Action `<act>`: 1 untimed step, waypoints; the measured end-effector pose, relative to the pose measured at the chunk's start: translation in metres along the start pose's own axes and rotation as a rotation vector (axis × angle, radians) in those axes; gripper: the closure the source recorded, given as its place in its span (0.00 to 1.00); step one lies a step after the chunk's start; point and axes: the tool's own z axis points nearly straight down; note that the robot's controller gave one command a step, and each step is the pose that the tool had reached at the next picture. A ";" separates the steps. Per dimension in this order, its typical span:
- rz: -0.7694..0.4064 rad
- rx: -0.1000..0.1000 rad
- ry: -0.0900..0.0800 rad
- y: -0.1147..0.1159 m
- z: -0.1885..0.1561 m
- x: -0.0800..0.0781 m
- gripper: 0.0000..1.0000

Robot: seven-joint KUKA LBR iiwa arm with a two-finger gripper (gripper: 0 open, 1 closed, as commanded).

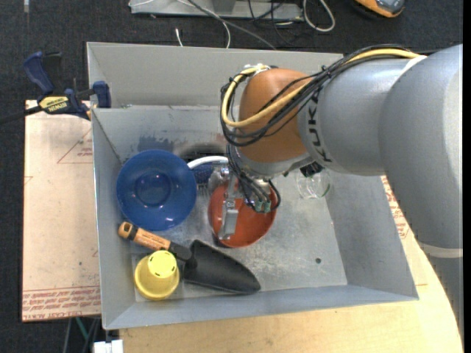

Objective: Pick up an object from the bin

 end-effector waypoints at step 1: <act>0.029 -0.005 -0.009 0.009 -0.026 0.010 0.00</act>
Offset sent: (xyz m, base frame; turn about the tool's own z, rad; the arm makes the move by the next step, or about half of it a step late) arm -0.0001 -0.0296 0.1029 -0.0128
